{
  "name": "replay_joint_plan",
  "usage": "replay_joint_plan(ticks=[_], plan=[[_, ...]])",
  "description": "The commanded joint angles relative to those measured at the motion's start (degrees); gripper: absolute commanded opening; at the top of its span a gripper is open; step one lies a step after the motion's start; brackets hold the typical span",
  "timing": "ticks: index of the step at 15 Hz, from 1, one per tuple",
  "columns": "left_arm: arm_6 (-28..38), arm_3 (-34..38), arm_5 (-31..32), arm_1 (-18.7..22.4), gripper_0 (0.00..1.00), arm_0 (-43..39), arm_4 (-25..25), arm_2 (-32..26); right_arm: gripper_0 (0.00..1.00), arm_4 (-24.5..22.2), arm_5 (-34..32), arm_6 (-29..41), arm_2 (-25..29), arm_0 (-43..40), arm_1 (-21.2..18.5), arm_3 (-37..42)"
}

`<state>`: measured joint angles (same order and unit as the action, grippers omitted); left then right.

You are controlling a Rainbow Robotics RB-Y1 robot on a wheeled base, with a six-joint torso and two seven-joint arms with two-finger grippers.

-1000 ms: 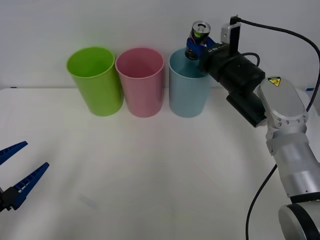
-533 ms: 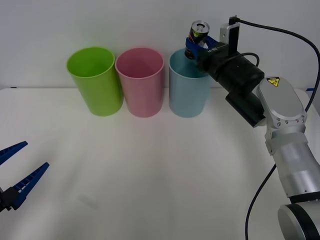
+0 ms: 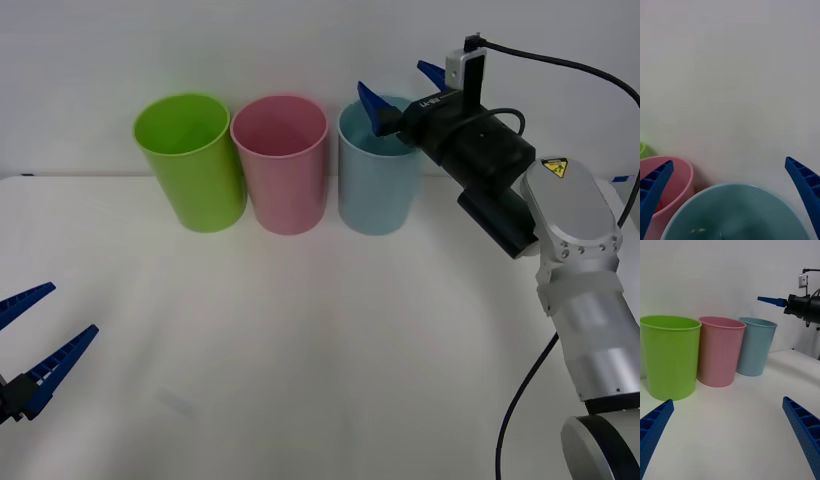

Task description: Grasp the object on the table and drop it into the matching bin: aluminum can to the light blue bin, PET bottle to the pink bin.

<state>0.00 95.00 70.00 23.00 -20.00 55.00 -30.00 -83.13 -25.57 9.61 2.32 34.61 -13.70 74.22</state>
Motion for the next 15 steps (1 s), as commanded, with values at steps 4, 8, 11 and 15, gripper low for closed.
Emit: replay_joint_plan(ticks=[4, 8, 11, 15], plan=[[0.0, 0.0, 0.0, 0.0, 1.00, 0.0, 0.0, 0.0, 1.00, 8.1, -1.5, 0.2, -2.7, -11.4, -8.2, 13.0], [0.0, 0.0, 0.0, 0.0, 1.00, 0.0, 0.0, 0.0, 1.00, 17.1, -1.5, -0.1, -3.5, -22.0, -17.4, 23.3], [0.0, 0.0, 0.0, 0.0, 1.00, 0.0, 0.0, 0.0, 1.00, 25.7, -1.6, -1.5, -3.3, -31.4, -25.4, 29.7], [0.0, 0.0, 0.0, 0.0, 1.00, 0.0, 0.0, 0.0, 1.00, 30.5, -8.5, -4.1, 3.5, -43.0, -29.2, 33.9]])
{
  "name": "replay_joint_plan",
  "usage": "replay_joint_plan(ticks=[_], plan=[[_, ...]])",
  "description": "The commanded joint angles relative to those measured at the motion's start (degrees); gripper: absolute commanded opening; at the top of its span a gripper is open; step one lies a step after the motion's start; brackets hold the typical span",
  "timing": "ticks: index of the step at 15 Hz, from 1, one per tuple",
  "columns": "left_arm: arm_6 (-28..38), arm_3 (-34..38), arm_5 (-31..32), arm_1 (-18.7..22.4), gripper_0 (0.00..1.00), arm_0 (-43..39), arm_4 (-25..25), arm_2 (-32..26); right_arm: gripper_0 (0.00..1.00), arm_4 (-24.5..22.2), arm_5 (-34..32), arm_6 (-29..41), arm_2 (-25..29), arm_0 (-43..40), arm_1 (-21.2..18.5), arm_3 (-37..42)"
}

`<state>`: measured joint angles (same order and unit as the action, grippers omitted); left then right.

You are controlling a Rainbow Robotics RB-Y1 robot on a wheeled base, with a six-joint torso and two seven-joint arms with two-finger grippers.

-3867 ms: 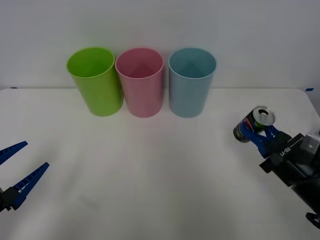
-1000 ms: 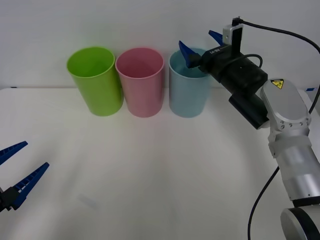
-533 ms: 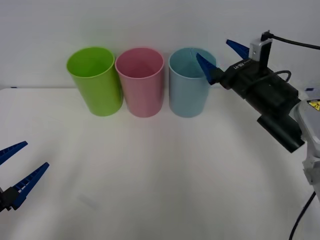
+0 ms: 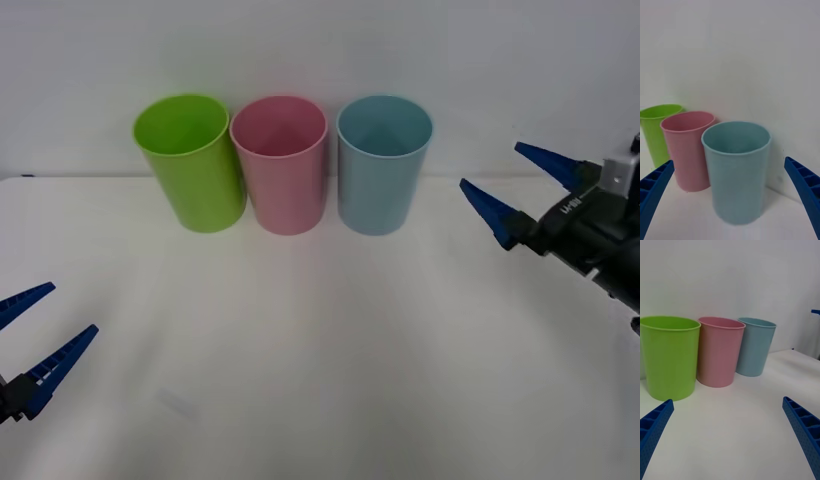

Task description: Grasp the object on the table and drop it into the matching bin: aluminum can to the light blue bin, PET bottle to the pink bin.

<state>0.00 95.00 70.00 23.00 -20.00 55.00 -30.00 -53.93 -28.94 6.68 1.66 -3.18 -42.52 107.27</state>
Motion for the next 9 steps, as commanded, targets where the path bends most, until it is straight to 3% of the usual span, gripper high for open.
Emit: replay_joint_plan(ticks=[1, 9], plan=[[0.0, 0.0, 0.0, 0.0, 1.00, 0.0, 0.0, 0.0, 1.00, 2.0, -7.5, -1.7, 5.6, -7.3, -0.4, 0.8], [0.0, 0.0, 0.0, 0.0, 1.00, 0.0, 0.0, 0.0, 1.00, 3.7, -21.8, -13.8, 14.1, -24.2, 3.0, 0.6]])
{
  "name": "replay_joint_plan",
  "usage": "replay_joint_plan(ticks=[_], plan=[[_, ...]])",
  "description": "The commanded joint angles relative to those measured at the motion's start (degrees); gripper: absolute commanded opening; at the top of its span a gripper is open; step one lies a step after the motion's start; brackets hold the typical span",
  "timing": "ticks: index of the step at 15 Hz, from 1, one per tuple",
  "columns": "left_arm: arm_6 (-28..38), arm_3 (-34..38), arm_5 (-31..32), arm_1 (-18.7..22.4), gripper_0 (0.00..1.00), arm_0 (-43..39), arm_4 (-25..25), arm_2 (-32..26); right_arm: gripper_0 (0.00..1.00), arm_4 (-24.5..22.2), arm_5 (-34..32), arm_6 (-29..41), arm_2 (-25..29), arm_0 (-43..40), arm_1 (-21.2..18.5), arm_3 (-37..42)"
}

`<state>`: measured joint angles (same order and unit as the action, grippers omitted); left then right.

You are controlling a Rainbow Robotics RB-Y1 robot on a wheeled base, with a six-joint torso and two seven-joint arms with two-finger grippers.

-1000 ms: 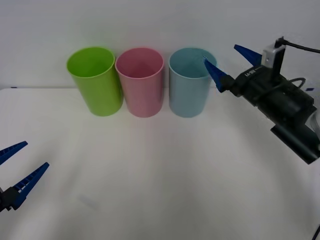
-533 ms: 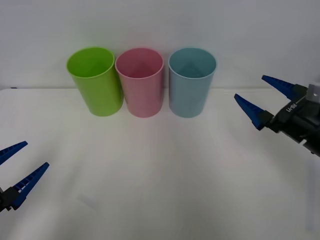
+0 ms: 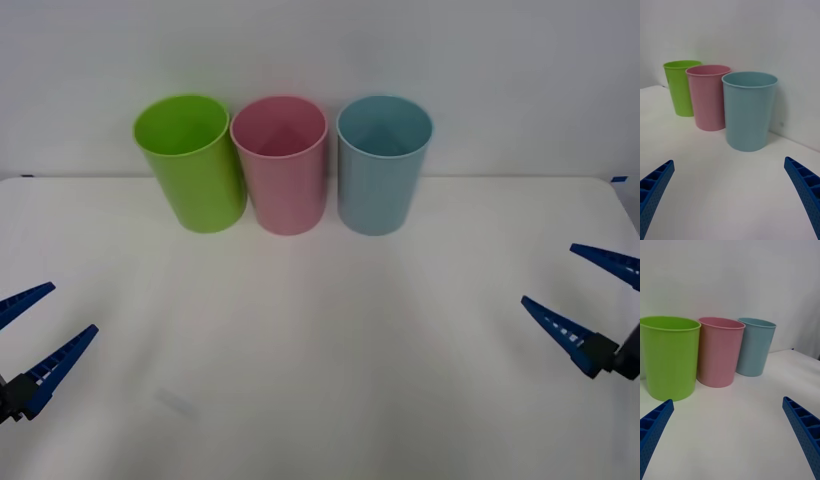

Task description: Grasp the object on the table and drop it into the matching bin: aluminum can to the light blue bin, PET bottle to the pink bin.

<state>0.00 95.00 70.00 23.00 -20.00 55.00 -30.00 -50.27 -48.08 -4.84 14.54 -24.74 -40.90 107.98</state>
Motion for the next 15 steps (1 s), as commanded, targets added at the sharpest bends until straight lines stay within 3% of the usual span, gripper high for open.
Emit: replay_joint_plan(ticks=[1, 6, 15], plan=[[0.0, 0.0, 0.0, 0.0, 1.00, 0.0, 0.0, 0.0, 1.00, 0.0, -4.0, -3.3, 1.6, -3.5, 2.1, -0.3], [0.0, 0.0, 0.0, 0.0, 1.00, 0.0, 0.0, 0.0, 1.00, -4.7, -11.6, -3.8, 3.1, -4.3, 8.4, -2.4], [0.0, 0.0, 0.0, 0.0, 1.00, 0.0, 0.0, 0.0, 1.00, -9.8, -15.6, -4.9, 1.2, -6.4, 12.1, -2.6]])
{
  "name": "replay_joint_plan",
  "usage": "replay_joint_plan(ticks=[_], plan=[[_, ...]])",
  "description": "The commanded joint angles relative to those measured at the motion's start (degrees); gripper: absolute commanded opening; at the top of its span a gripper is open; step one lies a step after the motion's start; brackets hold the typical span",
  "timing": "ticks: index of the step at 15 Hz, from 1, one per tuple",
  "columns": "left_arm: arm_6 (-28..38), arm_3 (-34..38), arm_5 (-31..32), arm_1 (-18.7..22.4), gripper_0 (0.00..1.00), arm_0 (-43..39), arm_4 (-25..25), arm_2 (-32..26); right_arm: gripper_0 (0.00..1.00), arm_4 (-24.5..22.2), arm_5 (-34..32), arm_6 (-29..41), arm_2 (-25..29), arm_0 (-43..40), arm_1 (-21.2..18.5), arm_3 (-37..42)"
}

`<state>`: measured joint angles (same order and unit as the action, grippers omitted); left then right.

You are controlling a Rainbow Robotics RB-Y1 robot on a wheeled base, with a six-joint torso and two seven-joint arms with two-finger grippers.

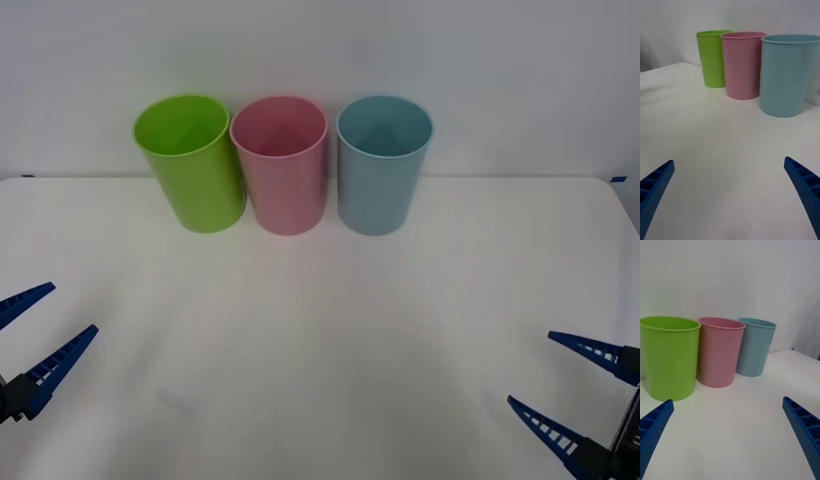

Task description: Grasp the object on the table and drop it into the matching bin: aluminum can to the light blue bin, PET bottle to the pink bin.

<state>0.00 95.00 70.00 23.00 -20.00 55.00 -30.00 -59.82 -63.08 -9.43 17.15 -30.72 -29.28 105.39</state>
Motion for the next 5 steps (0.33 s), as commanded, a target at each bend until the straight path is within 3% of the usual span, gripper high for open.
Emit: replay_joint_plan(ticks=[1, 5], plan=[[0.0, 0.0, 0.0, 0.0, 1.00, 0.0, 0.0, 0.0, 1.00, -0.2, -0.9, -0.4, -2.0, -0.4, 0.6, 0.0], [0.0, 0.0, 0.0, 0.0, 1.00, 0.0, 0.0, 0.0, 1.00, -0.2, -0.9, -0.4, -2.0, -0.4, 0.6, 0.0]])
